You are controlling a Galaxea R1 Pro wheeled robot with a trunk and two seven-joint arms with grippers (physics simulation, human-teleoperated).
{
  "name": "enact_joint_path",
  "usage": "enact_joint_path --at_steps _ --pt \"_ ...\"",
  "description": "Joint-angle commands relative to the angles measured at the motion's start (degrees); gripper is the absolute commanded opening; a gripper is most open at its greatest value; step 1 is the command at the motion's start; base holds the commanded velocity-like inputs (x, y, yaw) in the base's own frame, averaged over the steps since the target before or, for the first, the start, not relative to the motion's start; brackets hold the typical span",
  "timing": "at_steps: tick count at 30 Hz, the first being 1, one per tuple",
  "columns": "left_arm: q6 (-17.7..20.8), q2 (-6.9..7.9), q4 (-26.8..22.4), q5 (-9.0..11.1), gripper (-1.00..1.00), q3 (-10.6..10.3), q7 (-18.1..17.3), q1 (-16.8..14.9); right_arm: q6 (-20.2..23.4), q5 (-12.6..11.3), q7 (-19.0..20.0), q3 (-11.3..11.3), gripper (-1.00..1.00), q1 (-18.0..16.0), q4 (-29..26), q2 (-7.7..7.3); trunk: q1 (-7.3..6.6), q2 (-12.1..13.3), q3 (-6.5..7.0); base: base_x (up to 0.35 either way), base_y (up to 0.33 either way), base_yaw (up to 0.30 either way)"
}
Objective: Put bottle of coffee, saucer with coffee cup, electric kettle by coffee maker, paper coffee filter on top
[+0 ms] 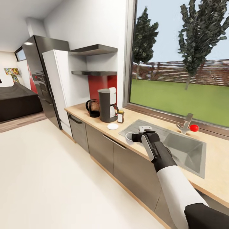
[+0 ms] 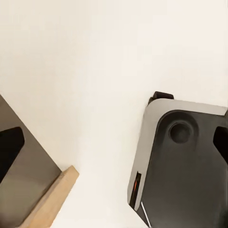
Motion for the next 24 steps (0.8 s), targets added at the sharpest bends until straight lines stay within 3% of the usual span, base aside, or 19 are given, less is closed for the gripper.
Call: enact_joint_path --at_steps 1,13,24 --pt "-0.2 0.00 0.1 -0.6 1.00 0.5 -0.3 -0.1 0.2 -0.6 -0.6 0.1 -1.00 -0.1 0.0 0.00 0.07 -0.1 -0.13 0.306 0.166 0.000" --pt "-0.3 -0.10 0.0 -0.6 1.00 0.6 -0.3 -0.1 0.2 -0.3 -0.8 0.1 -1.00 -0.1 0.1 0.00 0.07 -0.1 -0.13 0.310 0.154 0.000" --pt "-0.3 -0.05 0.0 -0.6 1.00 0.6 -0.3 -0.1 0.2 -0.3 -0.9 0.1 -1.00 -0.1 0.1 0.00 0.07 -0.1 -0.13 0.332 0.016 0.000"
